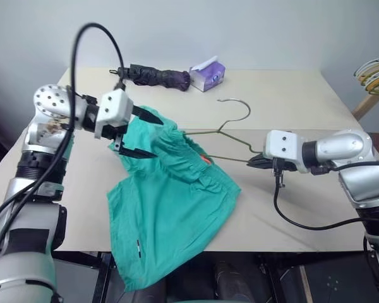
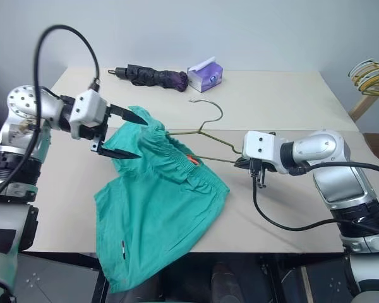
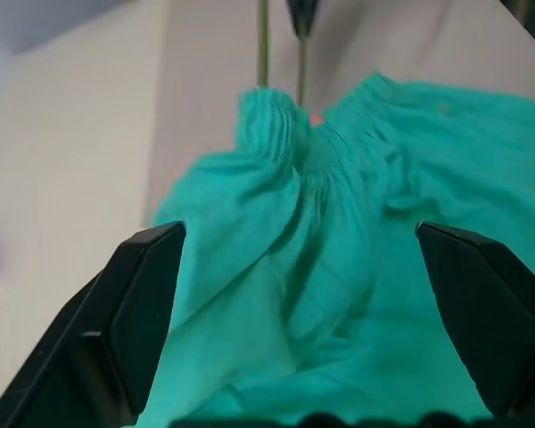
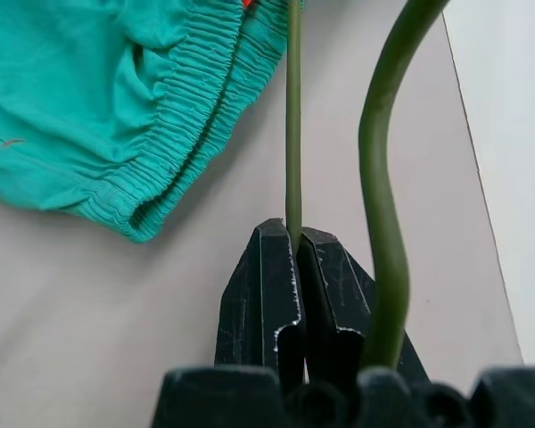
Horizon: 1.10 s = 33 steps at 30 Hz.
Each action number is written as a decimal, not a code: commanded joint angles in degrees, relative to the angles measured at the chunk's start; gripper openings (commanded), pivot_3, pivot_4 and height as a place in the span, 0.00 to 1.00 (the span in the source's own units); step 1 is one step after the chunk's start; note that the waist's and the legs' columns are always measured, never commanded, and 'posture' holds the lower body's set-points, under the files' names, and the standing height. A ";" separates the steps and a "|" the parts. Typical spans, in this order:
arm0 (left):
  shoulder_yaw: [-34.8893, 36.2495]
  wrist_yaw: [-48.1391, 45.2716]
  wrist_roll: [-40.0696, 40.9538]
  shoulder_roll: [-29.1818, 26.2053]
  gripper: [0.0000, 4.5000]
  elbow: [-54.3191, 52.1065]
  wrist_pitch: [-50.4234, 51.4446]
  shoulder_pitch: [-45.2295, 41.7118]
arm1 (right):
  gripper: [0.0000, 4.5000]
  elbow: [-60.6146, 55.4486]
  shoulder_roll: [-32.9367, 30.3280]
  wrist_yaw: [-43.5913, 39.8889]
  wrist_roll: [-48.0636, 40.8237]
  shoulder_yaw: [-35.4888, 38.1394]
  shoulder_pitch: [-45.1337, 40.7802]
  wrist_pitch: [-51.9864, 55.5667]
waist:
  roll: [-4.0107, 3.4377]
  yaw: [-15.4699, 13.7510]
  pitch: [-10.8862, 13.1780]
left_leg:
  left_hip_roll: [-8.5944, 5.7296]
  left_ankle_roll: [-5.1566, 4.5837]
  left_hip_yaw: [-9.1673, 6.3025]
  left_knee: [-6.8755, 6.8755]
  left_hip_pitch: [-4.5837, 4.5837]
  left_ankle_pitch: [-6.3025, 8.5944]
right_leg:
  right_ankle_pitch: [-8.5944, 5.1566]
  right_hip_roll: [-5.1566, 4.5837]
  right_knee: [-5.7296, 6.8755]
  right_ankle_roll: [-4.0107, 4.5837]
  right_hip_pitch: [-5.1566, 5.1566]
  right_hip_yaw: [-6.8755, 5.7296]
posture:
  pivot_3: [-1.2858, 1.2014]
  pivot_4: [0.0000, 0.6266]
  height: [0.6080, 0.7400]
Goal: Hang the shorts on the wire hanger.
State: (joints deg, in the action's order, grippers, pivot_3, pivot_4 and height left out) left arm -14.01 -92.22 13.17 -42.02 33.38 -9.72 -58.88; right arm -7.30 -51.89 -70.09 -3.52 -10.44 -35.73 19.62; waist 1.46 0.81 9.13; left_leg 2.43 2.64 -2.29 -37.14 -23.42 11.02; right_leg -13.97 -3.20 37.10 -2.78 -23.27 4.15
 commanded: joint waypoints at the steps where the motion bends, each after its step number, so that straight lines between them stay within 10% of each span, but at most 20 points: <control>1: -2.42 0.07 -4.35 1.63 1.00 5.77 -7.67 -3.72 | 0.00 -3.16 -0.87 -1.04 -1.45 1.31 -1.69 0.38 | 0.01 0.02 0.00 | 0.00 0.00 0.00 0.00 0.00 0.00 | 0.00 0.00 0.00 0.00 0.00 0.00 | 0.53 0.08 1.00; 5: -3.12 2.71 -9.60 5.06 0.88 12.64 -13.16 -5.67 | 0.00 -5.22 -0.41 -1.98 -3.64 2.09 -2.37 3.12 | 0.01 0.06 -0.01 | -0.01 -0.01 -0.01 0.00 -0.01 0.00 | 0.01 0.00 0.00 0.02 0.00 0.00 | 0.52 0.08 1.00; 17: -0.46 2.99 -10.15 7.00 0.05 13.40 -11.94 -4.99 | 0.00 -7.74 -0.80 -2.64 -7.62 3.43 -3.07 7.72 | 0.01 0.53 -0.01 | 0.00 -0.02 -0.01 -0.02 -0.05 0.01 | 0.05 -0.01 0.06 0.06 -0.06 0.00 | 0.52 0.08 1.00; 21: 0.59 0.57 -8.61 6.91 0.01 11.57 -8.84 -4.28 | 0.00 -7.83 -0.63 -2.73 -8.42 3.36 -3.09 7.31 | 0.01 0.81 -0.01 | 0.00 -0.02 -0.01 -0.02 -0.05 0.01 | 0.05 -0.01 0.06 0.06 -0.06 0.00 | 0.52 0.08 1.00; 33: 2.95 -0.28 -3.09 2.02 0.00 1.51 0.75 1.72 | 0.82 -2.45 -5.32 6.01 -8.83 14.28 6.33 11.63 | 0.01 1.16 -0.01 | -0.01 -0.03 -0.06 -0.03 -0.07 0.01 | 0.05 -0.02 0.10 0.07 -0.06 -0.02 | 0.52 0.11 1.00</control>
State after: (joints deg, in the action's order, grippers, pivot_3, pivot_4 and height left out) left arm -12.59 -92.28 8.07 -39.28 37.52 -9.95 -56.77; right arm -9.22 -56.53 -65.69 -11.50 0.00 -30.15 30.09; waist 1.47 1.96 9.12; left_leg 2.42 2.61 -2.34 -37.17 -23.47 11.04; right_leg -13.92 -3.22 37.21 -2.71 -23.33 4.14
